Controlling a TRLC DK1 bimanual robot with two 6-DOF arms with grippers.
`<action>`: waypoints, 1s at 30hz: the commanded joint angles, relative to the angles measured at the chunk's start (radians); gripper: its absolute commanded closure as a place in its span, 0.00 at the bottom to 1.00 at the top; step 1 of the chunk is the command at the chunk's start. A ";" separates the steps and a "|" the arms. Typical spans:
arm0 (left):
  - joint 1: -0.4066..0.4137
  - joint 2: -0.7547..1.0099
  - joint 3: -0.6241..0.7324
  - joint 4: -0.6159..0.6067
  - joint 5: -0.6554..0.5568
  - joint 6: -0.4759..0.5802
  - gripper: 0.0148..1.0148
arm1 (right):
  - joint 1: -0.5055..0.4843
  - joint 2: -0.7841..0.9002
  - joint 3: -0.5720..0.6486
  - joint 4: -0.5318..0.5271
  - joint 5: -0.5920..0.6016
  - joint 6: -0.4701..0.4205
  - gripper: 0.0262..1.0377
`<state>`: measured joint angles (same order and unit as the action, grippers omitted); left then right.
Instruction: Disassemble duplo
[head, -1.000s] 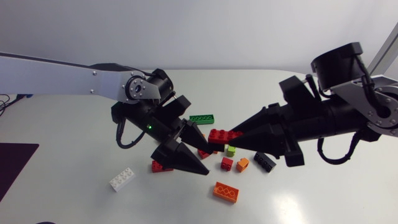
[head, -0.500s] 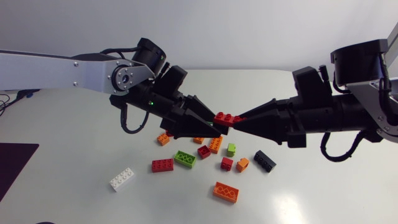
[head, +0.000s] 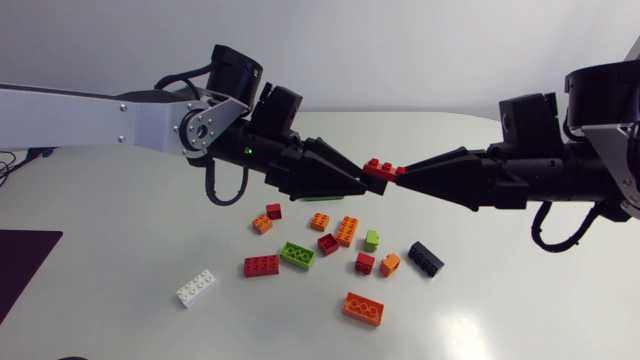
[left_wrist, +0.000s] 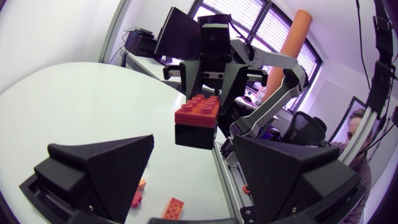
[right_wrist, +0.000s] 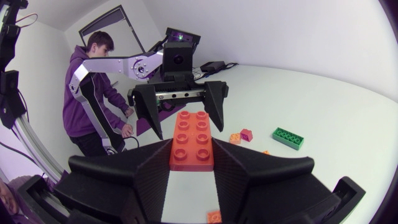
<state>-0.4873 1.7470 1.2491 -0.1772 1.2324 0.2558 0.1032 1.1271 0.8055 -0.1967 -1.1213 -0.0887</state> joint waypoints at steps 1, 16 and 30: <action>0.000 -0.020 -0.016 0.061 0.026 -0.105 0.15 | -0.016 0.025 0.006 0.016 -0.029 0.032 0.83; -0.040 -0.012 -0.007 0.194 0.026 -0.254 0.21 | -0.042 0.049 0.026 0.184 -0.052 0.188 0.83; -0.060 0.002 -0.002 0.329 0.026 -0.386 0.63 | -0.068 0.046 0.024 0.203 -0.080 0.213 0.83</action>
<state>-0.5270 1.7473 1.2491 0.1295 1.2274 -0.0963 0.0486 1.1687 0.8207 -0.0067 -1.2091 0.0944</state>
